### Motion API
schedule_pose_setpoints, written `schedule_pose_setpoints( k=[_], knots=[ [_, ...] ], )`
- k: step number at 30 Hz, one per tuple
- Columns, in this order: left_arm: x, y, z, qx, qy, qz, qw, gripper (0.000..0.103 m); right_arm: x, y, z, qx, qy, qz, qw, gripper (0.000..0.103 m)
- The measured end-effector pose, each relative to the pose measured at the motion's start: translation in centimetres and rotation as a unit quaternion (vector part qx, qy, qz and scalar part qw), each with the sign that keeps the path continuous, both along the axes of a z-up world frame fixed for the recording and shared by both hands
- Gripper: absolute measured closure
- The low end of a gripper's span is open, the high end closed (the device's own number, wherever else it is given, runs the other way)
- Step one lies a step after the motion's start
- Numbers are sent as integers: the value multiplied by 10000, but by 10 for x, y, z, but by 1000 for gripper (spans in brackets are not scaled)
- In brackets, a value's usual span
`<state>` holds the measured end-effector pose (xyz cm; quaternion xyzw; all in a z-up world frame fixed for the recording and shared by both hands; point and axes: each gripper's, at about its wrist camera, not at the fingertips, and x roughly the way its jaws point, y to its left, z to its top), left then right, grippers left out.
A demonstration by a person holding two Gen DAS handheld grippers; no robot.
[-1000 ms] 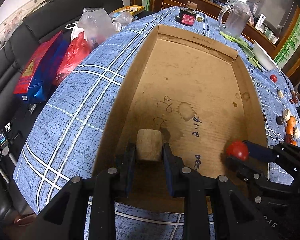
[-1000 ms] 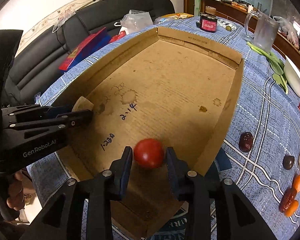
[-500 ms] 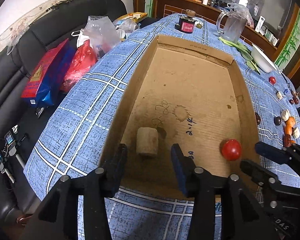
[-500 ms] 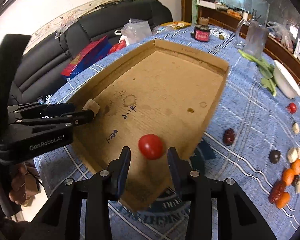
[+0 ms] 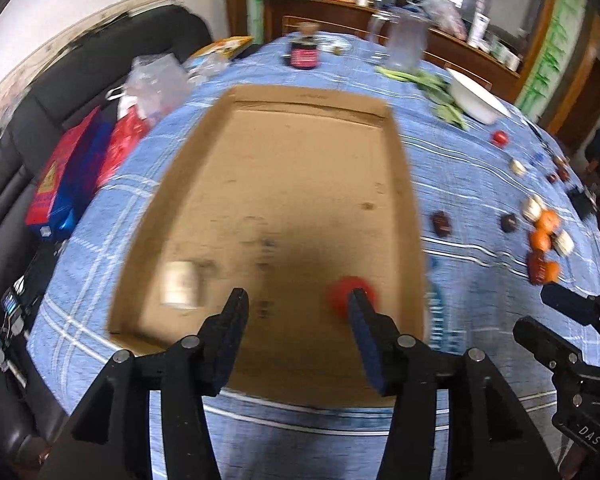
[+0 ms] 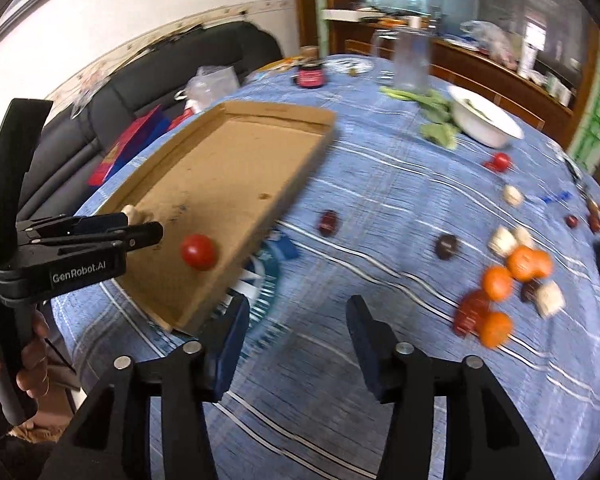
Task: Organize fruits
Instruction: 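Withdraw both tools from the tray back toward the fruit pile, then grasp the white yam chunk with the right gripper while the left gripper grasps a tangerine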
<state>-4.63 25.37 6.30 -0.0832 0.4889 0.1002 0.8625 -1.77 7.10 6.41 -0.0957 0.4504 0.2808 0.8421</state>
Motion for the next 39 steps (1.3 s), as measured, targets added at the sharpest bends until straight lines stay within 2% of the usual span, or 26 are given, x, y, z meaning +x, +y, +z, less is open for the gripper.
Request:
schedule_pose_setpoints(
  k=[3, 9, 12, 18, 23, 30, 34, 39],
  knots=[
    [7, -30, 2, 29, -26, -276, 9996, 41, -1, -29, 3, 19, -31, -277, 9996, 48],
    [21, -94, 5, 38, -68, -855, 9963, 39, -1, -86, 9, 5, -80, -894, 9960, 47],
    [25, -125, 5, 38, -92, -1086, 9940, 38, -6, -116, 12, 44, -118, -1207, 9926, 40],
    [33, -165, 6, 39, -90, -1403, 9901, 38, -9, -167, 16, 169, -122, -1752, 9843, 39],
    [41, -187, 3, 28, -34, -1539, 9881, 37, -10, -198, 13, 232, -70, -2050, 9785, 39],
    [51, -201, -6, 85, 141, -1588, 9872, 37, -1, -215, 5, 222, -5, -2150, 9764, 39],
    [50, -200, -8, 111, 183, -1584, 9871, 37, 23, -221, 0, 165, -73, -2104, 9775, 39],
    [50, -197, -12, 167, 270, -1556, 9873, 37, 78, -225, -18, 302, 192, -1955, 9800, 39]
  ],
)
